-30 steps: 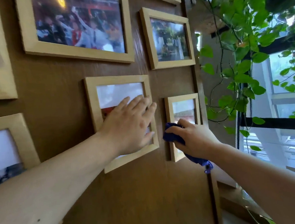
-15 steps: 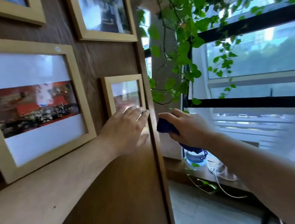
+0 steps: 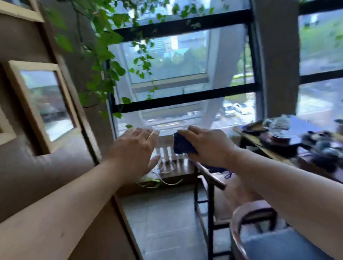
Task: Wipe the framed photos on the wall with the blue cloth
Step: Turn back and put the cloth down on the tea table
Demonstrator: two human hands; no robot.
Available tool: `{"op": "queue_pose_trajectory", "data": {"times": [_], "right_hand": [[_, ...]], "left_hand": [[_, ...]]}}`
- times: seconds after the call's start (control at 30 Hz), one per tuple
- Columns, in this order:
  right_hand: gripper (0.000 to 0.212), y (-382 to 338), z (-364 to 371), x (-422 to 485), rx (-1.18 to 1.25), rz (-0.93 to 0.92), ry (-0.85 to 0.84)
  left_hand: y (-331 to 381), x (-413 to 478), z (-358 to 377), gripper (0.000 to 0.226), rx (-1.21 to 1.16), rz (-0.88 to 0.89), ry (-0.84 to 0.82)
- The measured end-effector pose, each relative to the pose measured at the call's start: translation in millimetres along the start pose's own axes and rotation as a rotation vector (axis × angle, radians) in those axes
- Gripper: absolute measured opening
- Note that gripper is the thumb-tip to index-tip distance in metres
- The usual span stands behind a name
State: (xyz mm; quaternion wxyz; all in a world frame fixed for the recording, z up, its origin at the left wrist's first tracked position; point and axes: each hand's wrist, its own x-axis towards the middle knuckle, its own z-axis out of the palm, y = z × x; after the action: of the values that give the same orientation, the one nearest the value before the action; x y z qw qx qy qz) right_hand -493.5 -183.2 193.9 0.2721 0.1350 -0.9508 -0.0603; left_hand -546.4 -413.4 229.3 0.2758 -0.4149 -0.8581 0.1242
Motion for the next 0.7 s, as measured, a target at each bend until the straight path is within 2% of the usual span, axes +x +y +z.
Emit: {"op": "queue_pose_trajectory", "data": {"times": [0.1,0.33,0.7], "right_hand": [[0.059,17.0,-15.9,-64.9,-0.043,0.107,-0.055],[0.057,41.2,-46.6,-213.5,-0.084,0.352,-0.182],[0.058,50.7,-99.5,-436.8,-0.110,0.650,-0.187]], "left_hand": [[49.1,11.3,-5.9,0.067,-0.021,0.113,0.039],[169.5,32.5,-15.1,0.068,-0.232,0.361,0.092],[374.3,33.4,-54.5,0.074,-0.345,0.631,0.108]]}}
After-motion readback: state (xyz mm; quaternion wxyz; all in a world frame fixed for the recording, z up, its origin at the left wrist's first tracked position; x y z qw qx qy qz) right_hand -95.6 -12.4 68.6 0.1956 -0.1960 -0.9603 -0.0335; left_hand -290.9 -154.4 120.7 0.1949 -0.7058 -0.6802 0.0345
